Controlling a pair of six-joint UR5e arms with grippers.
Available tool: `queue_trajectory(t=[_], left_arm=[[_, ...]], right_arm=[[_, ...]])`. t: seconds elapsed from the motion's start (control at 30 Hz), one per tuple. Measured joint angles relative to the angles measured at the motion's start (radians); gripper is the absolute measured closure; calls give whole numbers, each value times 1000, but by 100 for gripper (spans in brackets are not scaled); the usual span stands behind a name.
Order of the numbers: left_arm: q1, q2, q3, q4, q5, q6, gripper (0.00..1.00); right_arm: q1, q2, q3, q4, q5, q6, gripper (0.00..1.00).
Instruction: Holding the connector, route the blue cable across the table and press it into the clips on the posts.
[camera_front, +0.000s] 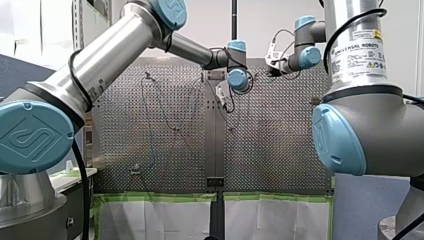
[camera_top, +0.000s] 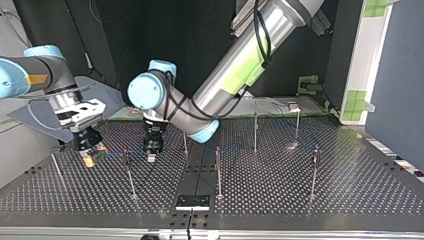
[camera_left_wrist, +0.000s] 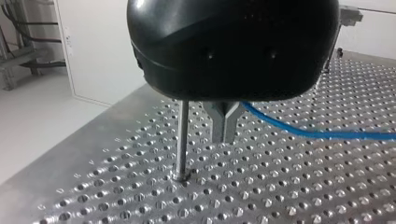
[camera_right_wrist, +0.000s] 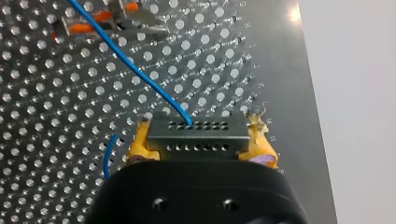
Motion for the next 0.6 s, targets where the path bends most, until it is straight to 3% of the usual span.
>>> queue_trajectory(t=[0.3,0.47,0.53,0.57,0.6], left_arm=[[38,-3,23,4,12,0,98],[52,-4,24,-4,16,1,89],[51,-3,24,-12,19,1,67],[49,-3,24,-16,21,1,67],[46,-3,24,-22,23,0,55]], right_arm=[[-12,3,0,-7,-2,1,100],[-21,5,0,-10,-4,1,100],[-24,5,0,-11,-5,0,100],[-24,5,-1,-11,-5,-1,100],[-25,5,-1,-11,-6,-1,100]])
